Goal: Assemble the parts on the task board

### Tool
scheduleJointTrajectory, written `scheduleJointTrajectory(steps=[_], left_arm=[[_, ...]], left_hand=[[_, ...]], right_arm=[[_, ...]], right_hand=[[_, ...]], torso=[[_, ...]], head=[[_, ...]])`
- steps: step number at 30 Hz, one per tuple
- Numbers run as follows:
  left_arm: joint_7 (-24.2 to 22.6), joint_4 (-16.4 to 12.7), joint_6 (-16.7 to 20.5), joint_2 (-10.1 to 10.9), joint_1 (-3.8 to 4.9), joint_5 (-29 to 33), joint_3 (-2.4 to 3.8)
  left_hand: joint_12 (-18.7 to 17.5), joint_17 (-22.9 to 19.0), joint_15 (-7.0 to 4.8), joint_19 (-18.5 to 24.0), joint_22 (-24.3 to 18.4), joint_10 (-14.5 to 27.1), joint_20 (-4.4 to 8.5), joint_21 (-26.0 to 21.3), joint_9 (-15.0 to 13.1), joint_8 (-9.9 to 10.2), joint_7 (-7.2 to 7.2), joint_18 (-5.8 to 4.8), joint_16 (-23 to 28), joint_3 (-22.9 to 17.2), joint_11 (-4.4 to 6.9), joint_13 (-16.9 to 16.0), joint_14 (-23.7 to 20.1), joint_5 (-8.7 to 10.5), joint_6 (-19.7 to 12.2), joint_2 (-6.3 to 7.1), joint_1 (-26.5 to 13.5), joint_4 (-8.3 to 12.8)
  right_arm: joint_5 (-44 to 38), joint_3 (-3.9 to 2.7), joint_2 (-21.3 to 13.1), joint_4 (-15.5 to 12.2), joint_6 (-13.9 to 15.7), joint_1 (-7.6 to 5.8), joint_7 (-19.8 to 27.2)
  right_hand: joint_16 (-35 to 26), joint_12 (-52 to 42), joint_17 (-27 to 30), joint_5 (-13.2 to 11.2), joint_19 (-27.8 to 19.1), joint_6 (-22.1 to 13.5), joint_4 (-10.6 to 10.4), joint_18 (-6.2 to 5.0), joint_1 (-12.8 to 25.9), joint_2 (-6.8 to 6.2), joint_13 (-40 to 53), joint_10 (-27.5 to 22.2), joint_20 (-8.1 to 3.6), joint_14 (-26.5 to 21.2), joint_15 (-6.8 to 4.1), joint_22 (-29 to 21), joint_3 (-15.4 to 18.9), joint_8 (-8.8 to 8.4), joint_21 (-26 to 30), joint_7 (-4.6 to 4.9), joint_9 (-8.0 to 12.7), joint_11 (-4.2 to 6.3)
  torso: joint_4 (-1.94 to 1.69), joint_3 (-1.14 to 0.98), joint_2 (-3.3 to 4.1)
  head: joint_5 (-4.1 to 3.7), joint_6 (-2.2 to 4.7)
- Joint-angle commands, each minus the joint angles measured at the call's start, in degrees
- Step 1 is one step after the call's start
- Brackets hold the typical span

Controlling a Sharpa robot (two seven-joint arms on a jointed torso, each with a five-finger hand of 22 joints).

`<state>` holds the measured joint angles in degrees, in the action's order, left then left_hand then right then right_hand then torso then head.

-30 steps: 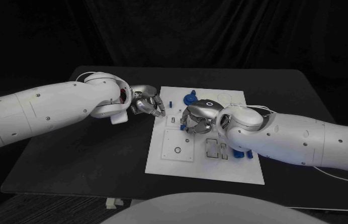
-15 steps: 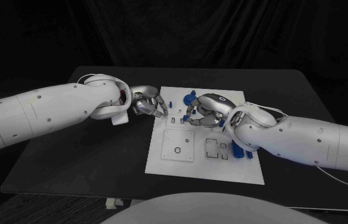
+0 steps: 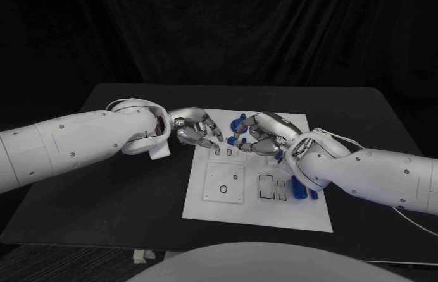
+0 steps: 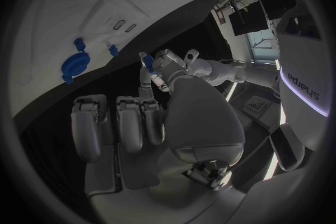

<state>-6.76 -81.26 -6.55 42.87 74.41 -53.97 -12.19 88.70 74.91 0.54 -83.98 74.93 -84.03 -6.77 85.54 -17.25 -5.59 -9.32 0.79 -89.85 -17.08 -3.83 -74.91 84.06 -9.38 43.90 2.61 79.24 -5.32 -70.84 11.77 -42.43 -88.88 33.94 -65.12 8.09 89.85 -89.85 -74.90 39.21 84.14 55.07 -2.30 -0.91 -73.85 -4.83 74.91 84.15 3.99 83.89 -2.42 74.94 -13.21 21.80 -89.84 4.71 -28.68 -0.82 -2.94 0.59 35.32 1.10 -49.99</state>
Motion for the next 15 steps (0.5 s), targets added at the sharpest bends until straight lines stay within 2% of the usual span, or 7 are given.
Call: scheduleJointTrajectory(steps=[1,3,5,6,10,15], left_arm=[[-5.0,0.5,3.5,-0.7,-0.42,0.2,0.05],[-5.6,0.7,4.5,-1.0,-0.62,0.2,0.05],[-5.9,1.0,5.3,-1.3,-0.78,0.2,0.05],[-6.0,1.2,5.7,-1.5,-0.85,0.2,0.05],[-6.1,1.8,6.1,-2.1,-1.02,0.2,0.05],[-5.8,2.3,6.1,-2.7,-1.18,0.2,0.06]], left_hand=[[-0.2,15.1,0.67,-0.4,10.2,-4.0,-0.6,-0.1,0.1,-0.6,-0.31,0.97,-0.1,0.7,-0.7,-13.3,5.9,-0.08,0.0,-0.18,0.6,-0.2],[-0.2,15.1,0.85,-0.3,10.2,-3.9,-0.72,-0.1,0.2,-0.9,-0.4,0.97,-0.1,0.9,-0.92,-13.3,5.9,-0.25,0.2,-0.21,0.7,-0.3],[-0.2,15.1,1.06,-0.3,10.2,-4.0,-0.93,-0.2,0.2,-1.6,-0.46,0.99,-0.1,1.2,-1.06,-13.3,5.9,-0.66,0.8,-0.32,1.0,-0.6],[-0.2,15.1,1.09,-0.3,10.2,-3.9,-0.98,-0.2,0.2,-1.7,-0.47,0.98,-0.1,1.3,-1.1,-13.2,5.9,-0.85,0.8,-0.34,1.0,-0.7],[-0.2,15.1,1.15,-0.4,10.4,-3.8,-1.16,-0.1,0.3,-2.8,-0.37,0.97,-0.1,1.8,-1.09,-13.2,5.9,-1.85,1.6,-0.64,1.2,-1.4],[-0.3,15.1,1.14,-0.4,10.4,-3.7,-1.19,-0.1,0.4,-3.1,-0.36,0.96,-0.1,2.3,-1.08,-13.0,5.9,-2.05,1.7,-0.69,0.9,-2.0]], right_arm=[[2.4,-0.02,0.1,-0.2,2.5,0.04,2.7],[2.8,-0.02,0.1,-0.3,2.6,0.03,3.0],[3.1,-0.02,0.1,-0.3,2.7,0.03,3.2],[3.2,-0.02,0.1,-0.3,2.8,0.03,3.3],[3.4,-0.02,0.1,-0.4,2.9,0.03,3.5],[3.5,-0.02,0.1,-0.5,3.1,0.03,3.7]], right_hand=[[0.1,-0.2,-15.1,-0.2,5.9,0.1,-0.1,0.91,0.3,0.15,15.1,5.9,-0.41,6.1,-0.46,15.1,-0.2,0.22,-0.2,-0.39,-0.2,0.42],[0.1,-0.2,-15.1,-0.3,5.9,0.0,-0.1,0.91,0.3,0.15,15.1,5.9,-0.41,6.1,-0.46,15.1,-0.2,0.23,-0.2,-0.4,-0.2,0.43],[0.1,-0.2,-15.1,-0.3,5.9,0.0,-0.1,0.91,0.3,0.15,15.1,5.9,-0.41,6.1,-0.46,15.1,-0.2,0.23,-0.2,-0.4,-0.2,0.43],[0.1,-0.2,-15.1,-0.3,5.9,0.0,-0.1,0.91,0.3,0.15,15.1,5.9,-0.41,6.1,-0.46,15.1,-0.2,0.23,-0.2,-0.4,-0.2,0.43],[0.1,-0.2,-15.1,-0.4,5.9,0.0,-0.1,0.91,0.3,0.16,15.1,5.9,-0.41,6.1,-0.47,15.1,-0.2,0.24,-0.2,-0.41,-0.3,0.44],[0.1,-0.2,-15.1,-0.4,5.9,0.0,-0.1,0.91,0.3,0.16,15.1,5.9,-0.41,6.1,-0.47,15.1,-0.2,0.24,-0.2,-0.41,-0.3,0.44]], torso=[[0.13,0.0,0.01],[0.07,0.04,0.01],[0.17,0.0,0.05],[0.07,-0.01,0.04],[-0.05,-0.03,0.02],[-0.14,0.05,0.01]], head=[[-0.04,-0.01],[-0.18,-0.01],[-0.04,-0.01],[-0.09,-0.01],[-0.06,-0.01],[-0.04,-0.01]])
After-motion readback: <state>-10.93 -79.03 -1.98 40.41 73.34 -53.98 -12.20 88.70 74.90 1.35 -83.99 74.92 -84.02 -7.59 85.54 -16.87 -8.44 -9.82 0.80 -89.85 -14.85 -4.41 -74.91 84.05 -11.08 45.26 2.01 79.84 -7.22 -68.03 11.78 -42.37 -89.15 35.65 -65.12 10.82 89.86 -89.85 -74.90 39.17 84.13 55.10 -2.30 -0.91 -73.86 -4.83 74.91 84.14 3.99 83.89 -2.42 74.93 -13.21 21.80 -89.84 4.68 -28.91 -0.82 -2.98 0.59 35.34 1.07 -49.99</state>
